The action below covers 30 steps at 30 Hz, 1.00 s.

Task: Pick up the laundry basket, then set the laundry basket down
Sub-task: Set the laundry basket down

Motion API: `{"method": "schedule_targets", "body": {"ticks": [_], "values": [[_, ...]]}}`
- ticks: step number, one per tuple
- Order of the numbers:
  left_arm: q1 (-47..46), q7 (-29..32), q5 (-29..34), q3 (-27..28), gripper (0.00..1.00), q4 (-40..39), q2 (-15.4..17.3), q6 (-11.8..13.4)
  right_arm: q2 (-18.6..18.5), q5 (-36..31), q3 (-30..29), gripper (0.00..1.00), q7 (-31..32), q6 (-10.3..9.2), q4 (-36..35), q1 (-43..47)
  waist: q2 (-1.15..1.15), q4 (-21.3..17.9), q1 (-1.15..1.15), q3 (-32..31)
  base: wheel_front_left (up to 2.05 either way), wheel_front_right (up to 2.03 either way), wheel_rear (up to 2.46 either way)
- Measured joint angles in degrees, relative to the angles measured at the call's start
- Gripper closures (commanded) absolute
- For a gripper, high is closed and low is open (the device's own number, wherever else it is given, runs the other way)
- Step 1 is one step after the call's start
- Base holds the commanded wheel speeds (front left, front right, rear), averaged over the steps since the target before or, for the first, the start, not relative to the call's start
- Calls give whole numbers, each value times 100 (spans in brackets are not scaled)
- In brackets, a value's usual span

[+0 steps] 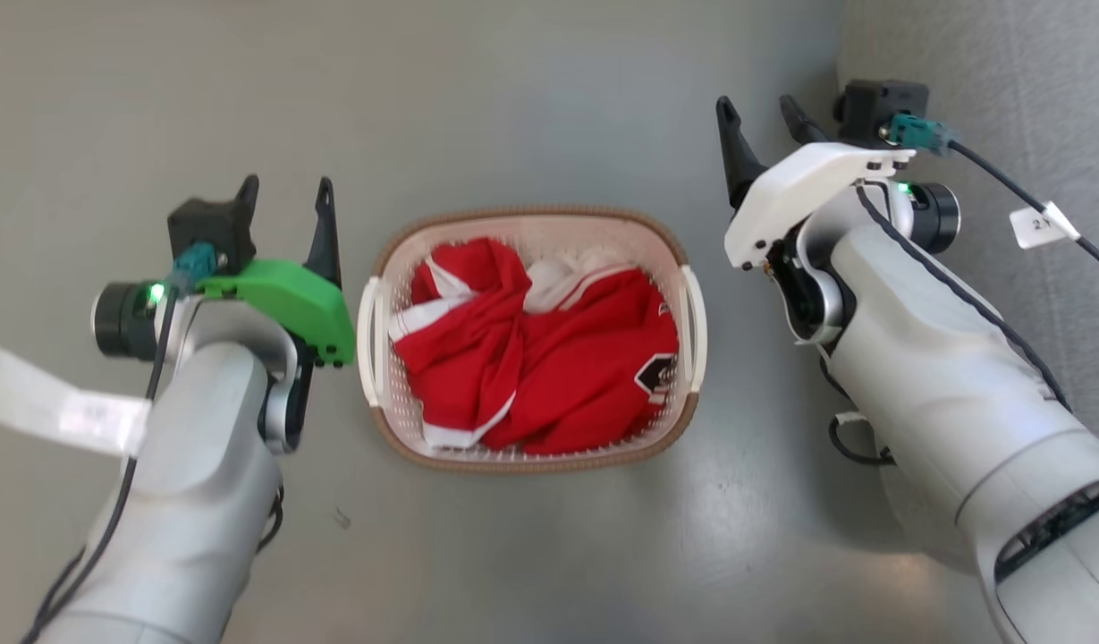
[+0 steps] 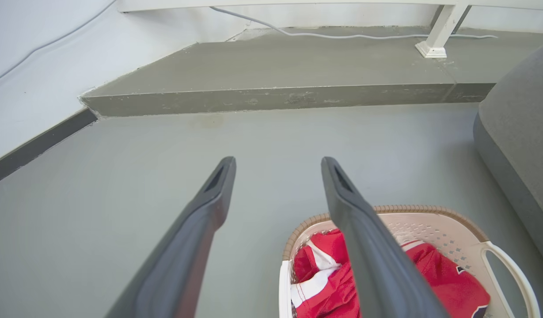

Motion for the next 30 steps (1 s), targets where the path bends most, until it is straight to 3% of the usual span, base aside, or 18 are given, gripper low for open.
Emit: {"method": "schedule_targets", "body": {"ticks": [15, 30], "values": [[1697, 0, 705, 792, 0, -1696, 68, 197, -210, -927, -843, 0, 0, -47, -1335, 1564, 0, -8, 0, -1139, 0, 0, 0], [3468, 0, 1090, 1238, 0, -2721, 66, 250, -221, -1793, -1704, 0, 0, -54, -2575, 3312, 0, -40, 0, -2132, 0, 0, 0]]}}
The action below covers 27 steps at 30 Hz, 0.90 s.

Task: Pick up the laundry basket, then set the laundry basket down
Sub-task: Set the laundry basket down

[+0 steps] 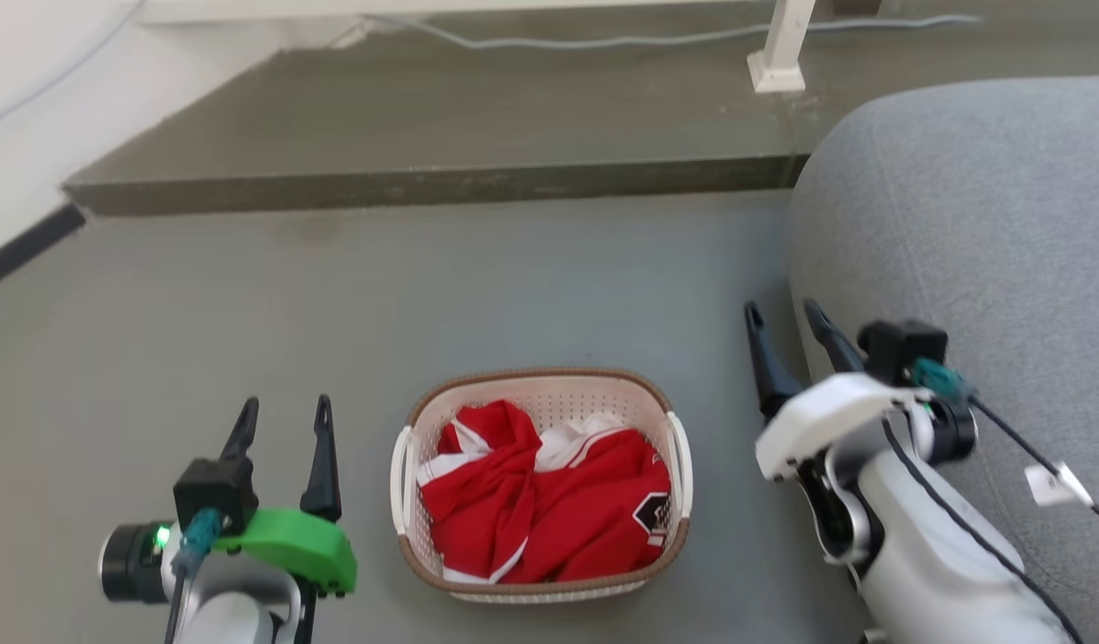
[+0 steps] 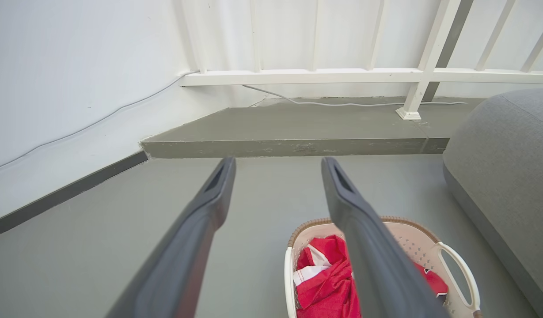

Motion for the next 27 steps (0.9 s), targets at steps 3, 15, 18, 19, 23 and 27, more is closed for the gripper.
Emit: {"method": "schedule_targets", "body": {"ticks": [3, 15, 18, 19, 23, 27], "values": [[153, 0, 51, 53, 0, -130, -3, 2, 2, -74, -114, 0, 0, -1, -98, 197, 0, -6, 0, -82, 0, 0, 0], [918, 0, 318, 425, 0, -730, -45, 4, 158, -561, -727, 0, 0, -2, -722, 1062, 0, -48, 0, -283, 0, 0, 0], [1023, 0, 363, 463, 0, -836, -62, 4, 182, -668, -815, 0, 0, -2, -847, 1222, 0, -48, 0, -311, 0, 0, 0], [1057, 0, 388, 479, 0, -868, -62, 4, 189, -697, -839, 0, 0, -2, -879, 1262, 0, -48, 0, -319, 0, 0, 0], [1168, 0, 531, 523, 0, -940, -66, 19, 221, -769, -912, 0, 0, -2, -1011, 1418, 0, -45, 0, -346, 0, 0, 0], [1239, 0, 597, 537, 0, -1059, -82, 45, 281, -861, -992, 0, 0, -2, -1129, 1545, 0, -42, 0, -360, 0, 0, 0]]}}
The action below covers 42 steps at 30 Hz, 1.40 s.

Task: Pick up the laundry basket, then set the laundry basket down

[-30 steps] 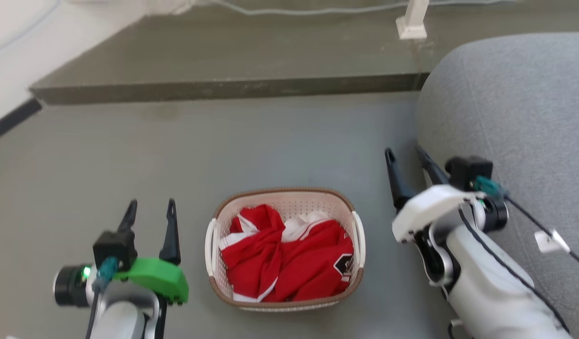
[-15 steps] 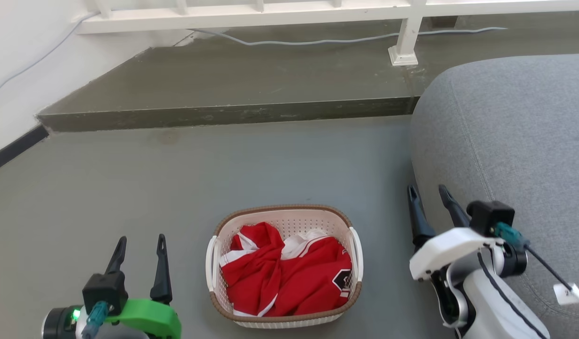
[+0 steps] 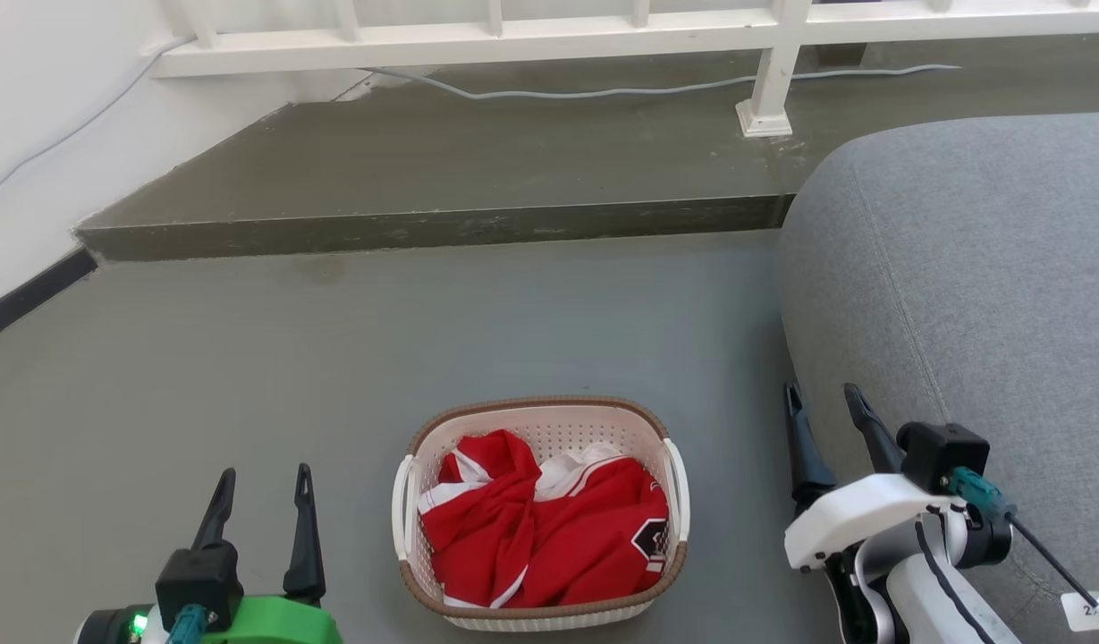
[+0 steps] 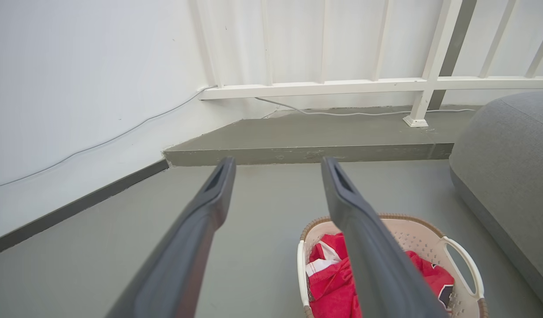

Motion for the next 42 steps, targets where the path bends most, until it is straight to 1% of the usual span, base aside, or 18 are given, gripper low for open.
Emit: {"method": "schedule_targets", "body": {"ticks": [19, 20, 26, 30, 33, 34, 37, 40, 42], "values": [[146, 0, 143, 63, 0, -233, -91, 0, 85, -282, -177, 0, 0, 0, -371, 288, 0, 46, 0, 23, 0, 0, 0], [146, 0, 153, 64, 100, -240, -96, 0, 87, -288, -182, 100, 0, 0, -389, 299, 0, 49, 0, 25, 0, 0, 0], [168, 26, 137, 10, 100, 66, -183, 0, 98, -274, -171, 100, 5, 9, -114, 524, 0, 52, 0, 27, 0, 0, 0], [179, 26, -11, -3, 100, 66, -188, -24, 101, -136, -187, 100, 11, 29, -116, 598, 0, 57, 0, 23, 0, 0, 0], [247, 26, -143, -26, 100, 23, -190, -59, 103, 14, -216, 100, 26, 79, -148, 600, 0, 63, 0, 15, 0, 0, 0], [287, 26, -319, -42, 100, 0, -192, -99, 104, 186, -238, 100, 44, 89, -171, 600, 0, 66, 0, 12, 0, 0, 0], [291, 27, -548, -44, 100, -26, -196, -111, 107, 431, -280, 100, 98, 152, -200, 600, 0, 70, 0, 8, 0, 0, 0], [291, 80, -869, -22, 100, -38, -198, -160, 111, 738, -348, 100, 153, 168, -223, 600, 0, 73, 0, 3, 0, 0, 0], [290, 121, -1122, 23, 100, -40, -203, -162, 111, 917, -405, 100, 196, 214, -235, 600, 0, 75, 1, 0, 0, 0, 0]]}}
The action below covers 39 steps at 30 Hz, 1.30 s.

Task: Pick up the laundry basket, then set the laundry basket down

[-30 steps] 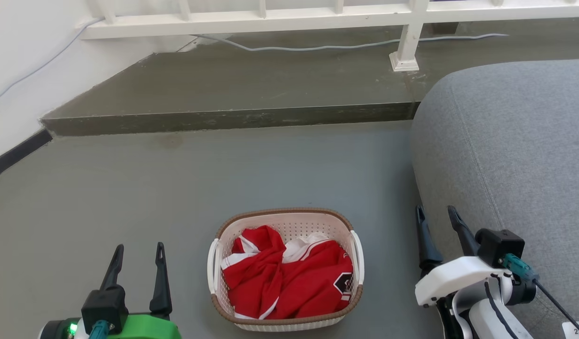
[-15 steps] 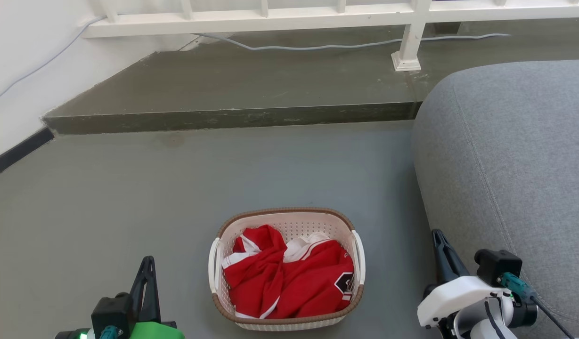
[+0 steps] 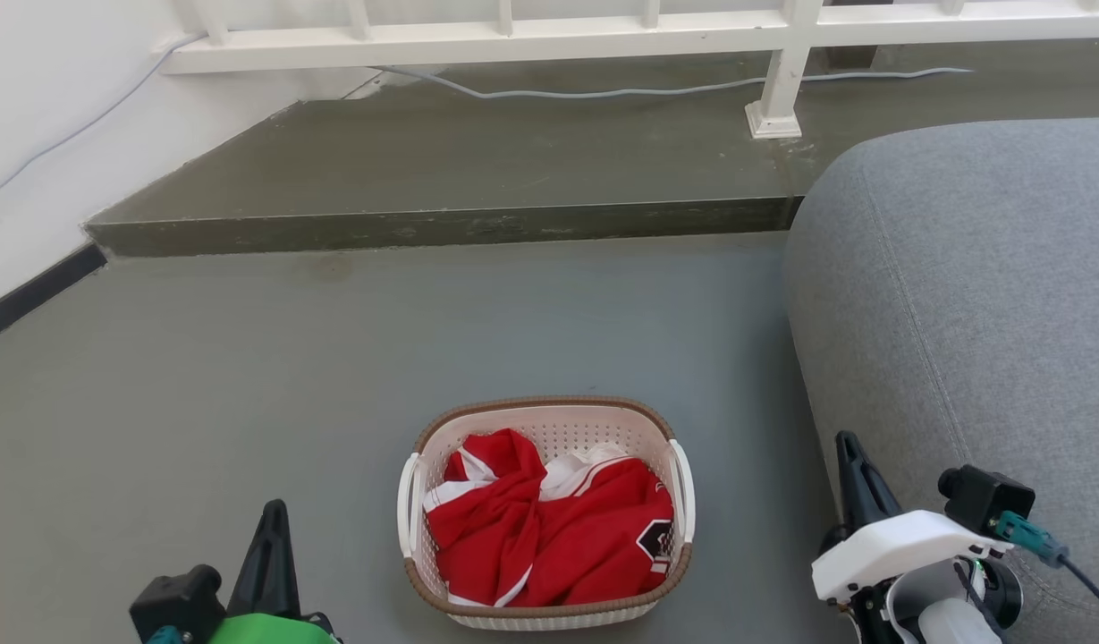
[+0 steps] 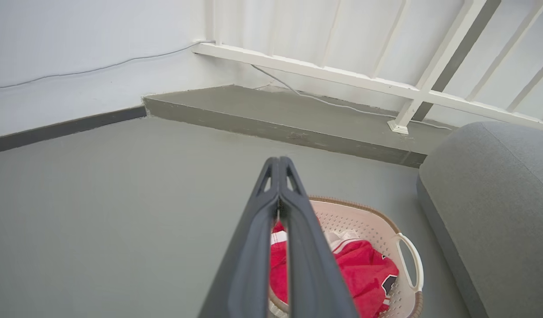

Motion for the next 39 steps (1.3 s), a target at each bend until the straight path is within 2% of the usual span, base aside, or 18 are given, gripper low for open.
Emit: {"method": "schedule_targets", "body": {"ticks": [20, 39], "values": [[-88, 415, -1804, 289, 100, 59, 12, -244, -7, 1501, -433, 100, 410, 254, -65, -22, 0, 21, 0, -36, 0, 0, 0], [-338, 716, -3274, 495, 100, 229, 57, -486, -35, 2821, -800, 100, 749, 470, -76, -119, 0, 42, 0, -71, 0, 0, 0]]}}
